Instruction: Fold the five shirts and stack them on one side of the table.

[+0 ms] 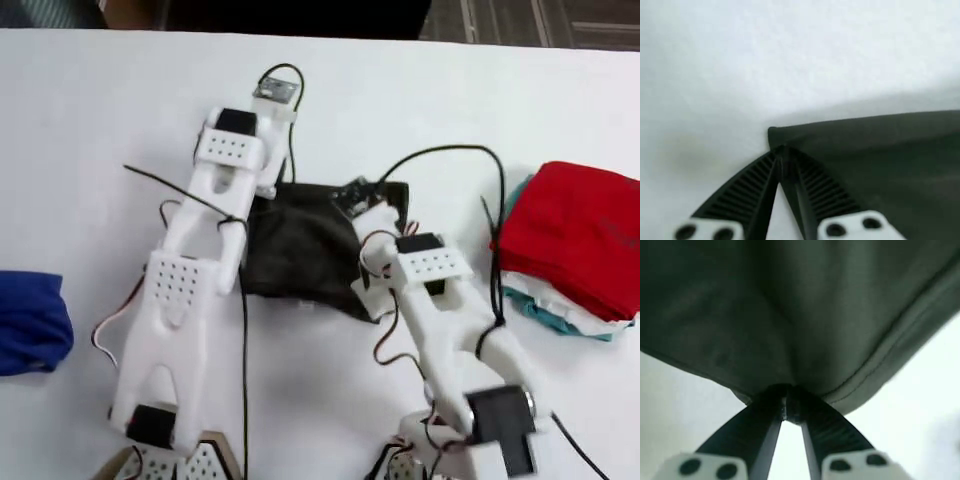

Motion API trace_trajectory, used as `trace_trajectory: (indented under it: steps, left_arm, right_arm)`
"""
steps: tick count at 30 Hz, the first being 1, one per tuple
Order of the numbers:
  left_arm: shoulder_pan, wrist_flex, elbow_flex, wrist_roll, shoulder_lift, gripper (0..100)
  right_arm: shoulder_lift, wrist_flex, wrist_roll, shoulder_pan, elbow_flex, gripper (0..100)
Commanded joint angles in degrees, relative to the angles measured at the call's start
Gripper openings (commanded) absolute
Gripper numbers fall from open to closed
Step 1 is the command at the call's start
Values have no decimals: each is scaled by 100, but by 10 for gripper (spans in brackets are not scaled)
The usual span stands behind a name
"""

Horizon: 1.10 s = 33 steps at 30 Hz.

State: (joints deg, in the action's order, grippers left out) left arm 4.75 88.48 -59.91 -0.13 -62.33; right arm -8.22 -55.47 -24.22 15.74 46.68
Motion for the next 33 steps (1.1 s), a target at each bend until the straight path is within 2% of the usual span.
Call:
trace_trajectory:
  steps: [1, 10, 14, 18, 23, 28, 33]
  left_arm:
    - [-123, -123, -66, 9, 62, 25]
    - [-167, -123, -66, 9, 44, 25]
    - [-132, -114, -66, 9, 105, 25]
    - [-105, 62, -66, 9, 396, 25]
    - [-132, 448, -66, 9, 993, 25]
    - [-79, 1152, -66, 9, 1644, 25]
    - [-9, 1389, 233, 35, 2057, 25]
  right_arm:
    - [470, -154, -299, -13, 9, 21]
    - [558, -277, -835, -945, -220, 21]
    - [549, -593, -826, -840, -554, 21]
    - [549, -998, -818, -444, -1046, 21]
    - [382, -1903, -774, -22, -2013, 21]
    - [-259, -2273, -193, -347, -3437, 21]
    - [303, -1921, -123, -488, -4035, 21]
